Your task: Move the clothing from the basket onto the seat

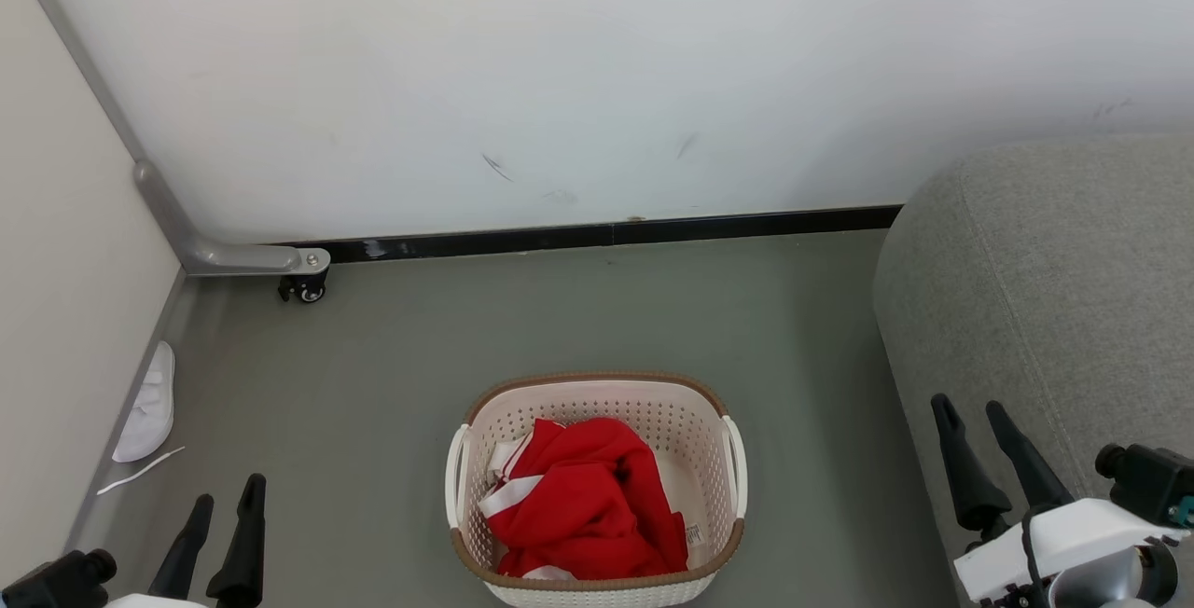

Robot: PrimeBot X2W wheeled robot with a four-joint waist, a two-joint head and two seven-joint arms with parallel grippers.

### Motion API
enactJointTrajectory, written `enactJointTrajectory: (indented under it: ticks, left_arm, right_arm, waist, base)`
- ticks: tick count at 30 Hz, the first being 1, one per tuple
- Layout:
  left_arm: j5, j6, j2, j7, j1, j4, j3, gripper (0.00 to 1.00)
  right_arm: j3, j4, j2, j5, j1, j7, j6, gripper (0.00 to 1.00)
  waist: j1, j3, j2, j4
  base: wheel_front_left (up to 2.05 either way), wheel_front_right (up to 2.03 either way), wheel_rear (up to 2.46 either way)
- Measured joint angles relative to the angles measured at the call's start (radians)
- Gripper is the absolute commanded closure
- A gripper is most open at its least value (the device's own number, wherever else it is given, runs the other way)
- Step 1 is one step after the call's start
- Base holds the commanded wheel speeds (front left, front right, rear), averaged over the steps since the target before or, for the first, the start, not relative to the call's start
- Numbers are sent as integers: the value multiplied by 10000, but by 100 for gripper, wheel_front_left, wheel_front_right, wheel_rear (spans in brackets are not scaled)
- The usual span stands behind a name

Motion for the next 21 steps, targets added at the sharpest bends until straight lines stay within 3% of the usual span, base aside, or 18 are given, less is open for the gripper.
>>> enactJointTrajectory:
  ticks: [21]
  left_arm:
    - [3325,-79,320,-742,243,-230,-35,0]
  right_arm:
    - [-686,-257,151,-3187,406,-765,0,0]
  waist:
    - [-12,59,0,-83]
  base:
    - [0,0,0]
